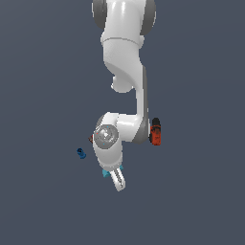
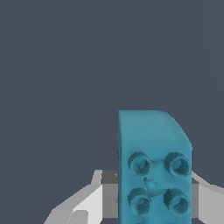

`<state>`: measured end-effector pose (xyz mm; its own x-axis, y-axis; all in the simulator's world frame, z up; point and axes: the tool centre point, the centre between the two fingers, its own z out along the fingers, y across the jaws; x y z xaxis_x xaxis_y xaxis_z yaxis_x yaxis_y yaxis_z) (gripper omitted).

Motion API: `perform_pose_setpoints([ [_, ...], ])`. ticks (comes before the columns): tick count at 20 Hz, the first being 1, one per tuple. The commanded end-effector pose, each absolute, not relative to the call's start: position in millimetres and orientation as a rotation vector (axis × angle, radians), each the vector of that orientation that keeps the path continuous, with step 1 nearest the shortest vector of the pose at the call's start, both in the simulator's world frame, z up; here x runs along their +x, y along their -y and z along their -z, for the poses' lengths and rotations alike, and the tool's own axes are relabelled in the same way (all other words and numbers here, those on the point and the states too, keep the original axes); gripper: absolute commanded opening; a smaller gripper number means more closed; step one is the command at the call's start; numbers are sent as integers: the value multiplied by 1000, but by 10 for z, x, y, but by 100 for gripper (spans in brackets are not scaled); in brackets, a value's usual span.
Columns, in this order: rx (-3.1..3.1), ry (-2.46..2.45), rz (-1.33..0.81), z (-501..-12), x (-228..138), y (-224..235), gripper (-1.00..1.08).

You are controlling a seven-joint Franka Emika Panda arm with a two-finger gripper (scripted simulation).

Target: Pick up a designated object from a clutter of objects.

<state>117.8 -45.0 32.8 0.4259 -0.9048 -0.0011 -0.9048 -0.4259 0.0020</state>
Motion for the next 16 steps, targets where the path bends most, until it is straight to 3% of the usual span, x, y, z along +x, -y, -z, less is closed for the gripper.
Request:
perform_pose_setpoints([
  [1,2653,1682,1,-422,1148,403,-100],
  [16,2654,1684,2,-1501,683,-157,-100],
])
